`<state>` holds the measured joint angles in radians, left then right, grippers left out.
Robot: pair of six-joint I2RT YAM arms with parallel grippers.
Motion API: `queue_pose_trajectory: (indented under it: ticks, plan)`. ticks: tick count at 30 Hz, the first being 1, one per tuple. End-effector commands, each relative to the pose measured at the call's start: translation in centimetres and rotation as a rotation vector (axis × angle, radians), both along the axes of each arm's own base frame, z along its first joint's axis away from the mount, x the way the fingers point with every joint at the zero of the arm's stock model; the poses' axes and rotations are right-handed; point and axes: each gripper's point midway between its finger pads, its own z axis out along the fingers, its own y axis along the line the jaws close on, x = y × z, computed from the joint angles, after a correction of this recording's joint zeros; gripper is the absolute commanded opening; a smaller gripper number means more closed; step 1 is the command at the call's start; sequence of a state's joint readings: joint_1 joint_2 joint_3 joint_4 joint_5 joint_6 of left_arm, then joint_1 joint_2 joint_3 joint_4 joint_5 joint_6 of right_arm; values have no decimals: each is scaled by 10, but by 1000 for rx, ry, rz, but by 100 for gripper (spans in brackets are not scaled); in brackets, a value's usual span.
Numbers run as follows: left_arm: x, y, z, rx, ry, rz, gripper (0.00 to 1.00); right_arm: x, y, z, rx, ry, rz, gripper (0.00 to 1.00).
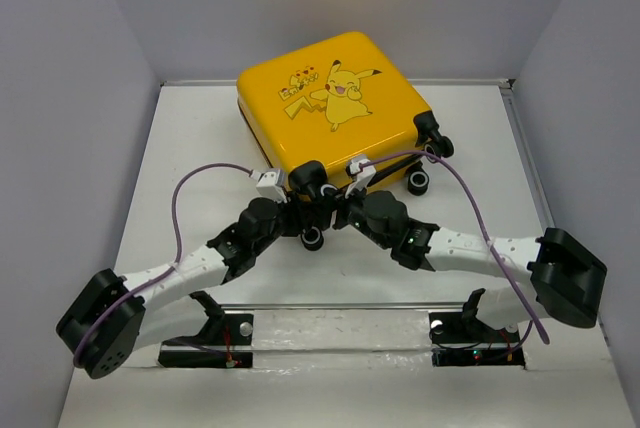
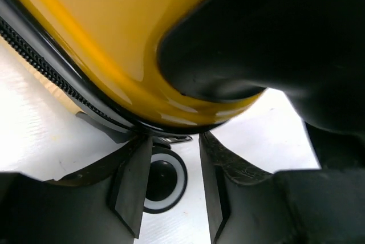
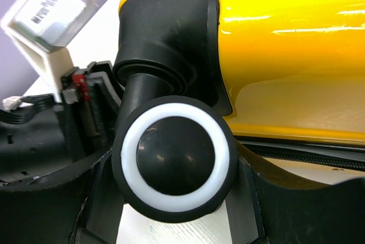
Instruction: Pack the luggage
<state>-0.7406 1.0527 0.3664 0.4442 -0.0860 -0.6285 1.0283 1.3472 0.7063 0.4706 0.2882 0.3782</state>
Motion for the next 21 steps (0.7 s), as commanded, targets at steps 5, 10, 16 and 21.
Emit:
queue_pose_trajectory:
  ticks: [5,10,16,21]
  plan:
    - [42,-6,46,20,-175,118,30,7,1,1,12,6,-23,7]
    - [46,16,47,46,-173,236,6,4,-3,-4,18,17,-27,7]
    - [40,50,46,97,-168,350,6,0,-13,-17,6,36,-43,7]
    - [33,70,41,152,-161,401,6,-3,-20,-24,-8,45,-49,7]
